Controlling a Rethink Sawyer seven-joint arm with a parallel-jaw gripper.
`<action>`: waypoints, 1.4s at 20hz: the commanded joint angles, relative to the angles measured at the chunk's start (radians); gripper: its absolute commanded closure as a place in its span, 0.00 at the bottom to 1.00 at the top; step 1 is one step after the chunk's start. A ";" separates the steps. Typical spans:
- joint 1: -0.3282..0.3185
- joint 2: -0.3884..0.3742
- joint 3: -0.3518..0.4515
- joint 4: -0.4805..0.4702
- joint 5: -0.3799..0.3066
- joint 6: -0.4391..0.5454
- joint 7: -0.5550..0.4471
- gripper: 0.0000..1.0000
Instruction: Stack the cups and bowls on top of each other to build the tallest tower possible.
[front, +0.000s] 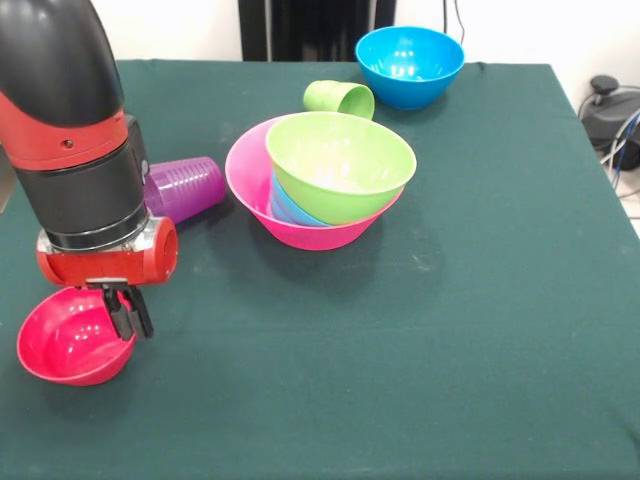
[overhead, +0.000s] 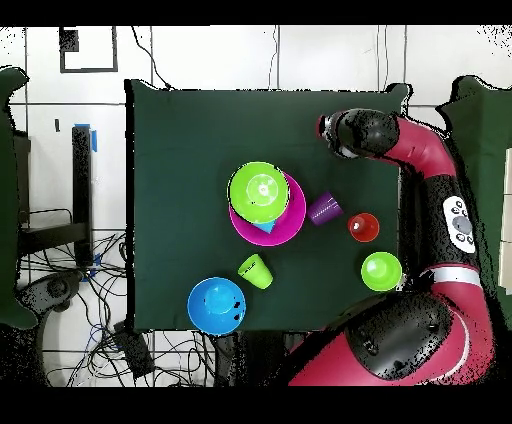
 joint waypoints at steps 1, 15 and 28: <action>0.039 -0.005 -0.014 0.050 -0.064 -0.095 -0.074 1.00; 0.053 -0.237 -0.043 0.191 0.047 0.136 -0.014 1.00; 0.084 -0.411 -0.121 0.410 0.094 0.087 0.156 1.00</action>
